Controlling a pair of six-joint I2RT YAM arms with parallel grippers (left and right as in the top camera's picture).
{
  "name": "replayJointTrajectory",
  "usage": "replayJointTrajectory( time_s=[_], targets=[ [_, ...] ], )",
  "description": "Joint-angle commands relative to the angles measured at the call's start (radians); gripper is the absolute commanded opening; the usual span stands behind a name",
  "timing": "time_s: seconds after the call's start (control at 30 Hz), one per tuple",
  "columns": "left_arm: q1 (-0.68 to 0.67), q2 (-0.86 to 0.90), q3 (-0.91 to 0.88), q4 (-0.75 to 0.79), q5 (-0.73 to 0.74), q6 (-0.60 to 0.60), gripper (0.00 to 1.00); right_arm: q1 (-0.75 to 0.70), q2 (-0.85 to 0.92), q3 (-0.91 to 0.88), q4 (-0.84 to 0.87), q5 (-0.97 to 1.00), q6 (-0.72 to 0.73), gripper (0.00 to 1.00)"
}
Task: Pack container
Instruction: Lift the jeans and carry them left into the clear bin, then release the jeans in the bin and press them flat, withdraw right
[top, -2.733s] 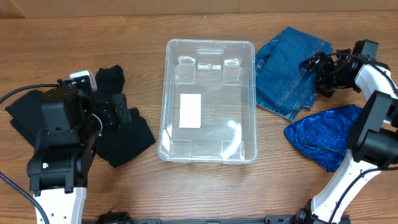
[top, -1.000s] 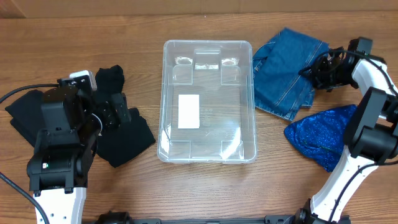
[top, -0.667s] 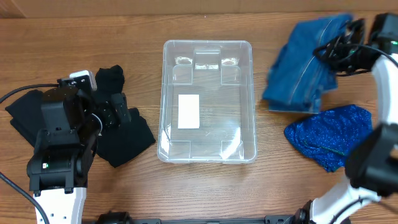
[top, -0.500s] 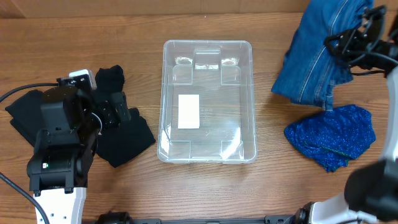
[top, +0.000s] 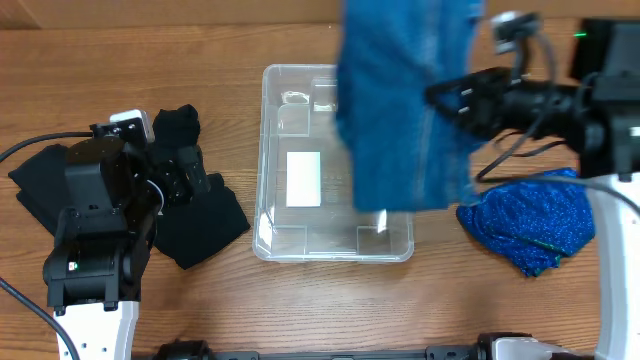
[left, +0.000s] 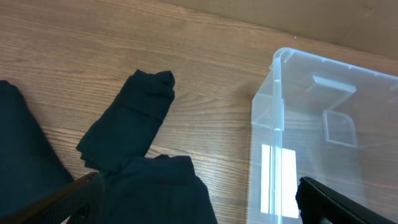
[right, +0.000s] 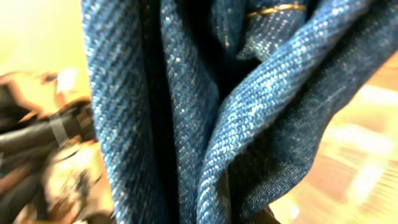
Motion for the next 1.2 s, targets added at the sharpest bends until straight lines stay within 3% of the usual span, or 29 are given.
replayJointTrajectory(
  time_s=[0.0, 0.33, 0.87, 1.17],
  targets=[
    [-0.006, 0.002, 0.026, 0.004, -0.007, 0.038, 1.0, 0.078, -0.018, 0.053, 0.039, -0.023, 0.127, 0.04],
    [-0.005, 0.002, 0.026, 0.004, -0.007, 0.038, 1.0, 0.198, 0.106, 0.019, 0.104, 0.182, 0.399, 0.04],
    [-0.005, 0.002, 0.026, 0.004, -0.014, 0.05, 1.0, 0.353, 0.114, -0.411, 0.56, 0.216, 0.804, 0.04],
    [-0.005, 0.002, 0.026, 0.0, -0.014, 0.049, 1.0, 0.355, 0.145, -0.56, 0.654, 0.389, 0.806, 0.04]
  ],
)
